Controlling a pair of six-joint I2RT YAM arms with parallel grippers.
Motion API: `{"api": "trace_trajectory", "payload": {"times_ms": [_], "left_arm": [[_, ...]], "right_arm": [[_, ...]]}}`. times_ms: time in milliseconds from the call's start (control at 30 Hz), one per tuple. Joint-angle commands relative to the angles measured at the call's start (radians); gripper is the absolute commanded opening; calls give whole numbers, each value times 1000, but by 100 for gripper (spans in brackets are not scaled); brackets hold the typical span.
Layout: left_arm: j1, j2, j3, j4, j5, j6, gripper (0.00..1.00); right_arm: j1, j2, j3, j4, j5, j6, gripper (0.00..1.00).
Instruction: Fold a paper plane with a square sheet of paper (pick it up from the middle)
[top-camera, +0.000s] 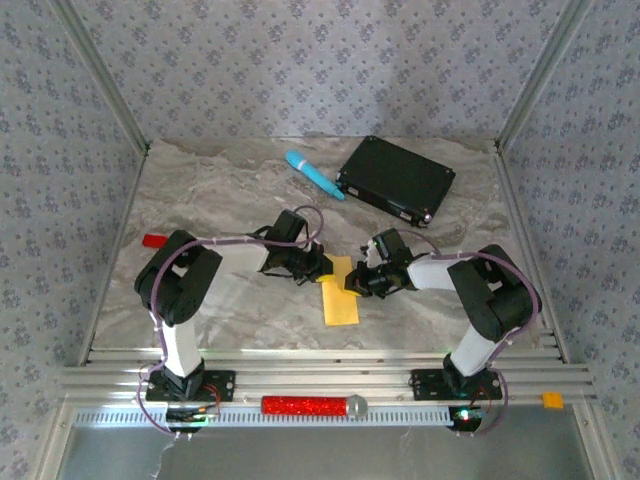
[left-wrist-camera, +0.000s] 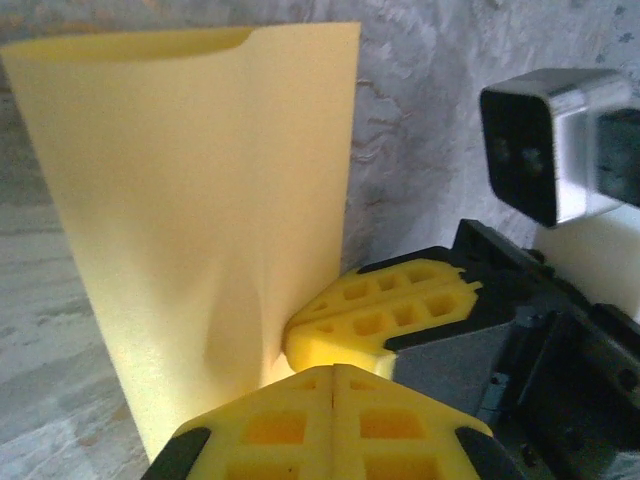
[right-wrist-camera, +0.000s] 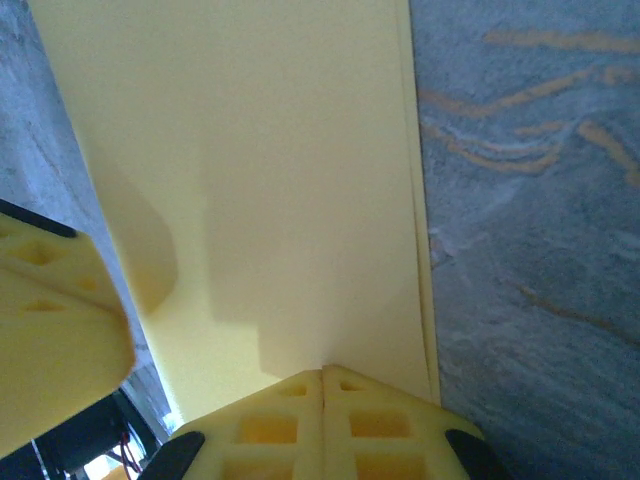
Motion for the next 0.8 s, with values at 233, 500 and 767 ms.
{"api": "trace_trajectory", "payload": {"times_ms": [233, 500, 767], "left_arm": [[23, 44, -90, -82, -118, 92, 0], [33, -10, -5, -234, -192, 173, 0], [47, -44, 73, -172, -102, 165, 0]], "right_arm": [[-6, 48, -69, -178, 132, 12, 0], [-5, 37, -68, -198, 153, 11, 0], [-2, 34, -69, -185, 158, 23, 0]]}}
